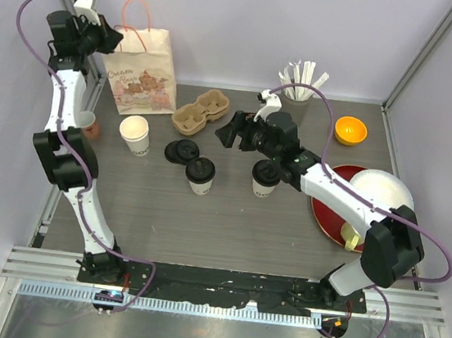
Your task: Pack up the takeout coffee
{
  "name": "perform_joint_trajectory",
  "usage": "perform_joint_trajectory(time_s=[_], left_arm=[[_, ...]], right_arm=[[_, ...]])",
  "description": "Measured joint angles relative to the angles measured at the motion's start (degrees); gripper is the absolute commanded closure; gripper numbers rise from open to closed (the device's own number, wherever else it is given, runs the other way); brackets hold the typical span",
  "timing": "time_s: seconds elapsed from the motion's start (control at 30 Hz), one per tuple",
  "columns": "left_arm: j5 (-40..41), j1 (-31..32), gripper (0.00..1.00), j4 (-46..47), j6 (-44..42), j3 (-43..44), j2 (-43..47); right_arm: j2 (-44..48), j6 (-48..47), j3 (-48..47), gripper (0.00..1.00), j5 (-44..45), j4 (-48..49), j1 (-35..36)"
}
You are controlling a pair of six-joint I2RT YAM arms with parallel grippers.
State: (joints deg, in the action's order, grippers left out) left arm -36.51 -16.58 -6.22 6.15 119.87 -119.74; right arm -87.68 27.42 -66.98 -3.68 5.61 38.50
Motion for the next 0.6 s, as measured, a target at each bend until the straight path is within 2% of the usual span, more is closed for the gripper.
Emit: perform_joint_trajectory(time_s=[0.23, 0.6], left_arm=[[-0.59, 0.46, 1.0, 3.13, 0.52, -1.6, 5.07], [4.63, 6.01, 1.0, 12.59, -6.19, -0.72, 12.9]], right_arm=[[1.09, 0.37, 0.28, 0.16, 0.15, 0.02, -0.07], [6.67, 1.68, 4.85, 0.17, 0.81, 0.61, -0.07]])
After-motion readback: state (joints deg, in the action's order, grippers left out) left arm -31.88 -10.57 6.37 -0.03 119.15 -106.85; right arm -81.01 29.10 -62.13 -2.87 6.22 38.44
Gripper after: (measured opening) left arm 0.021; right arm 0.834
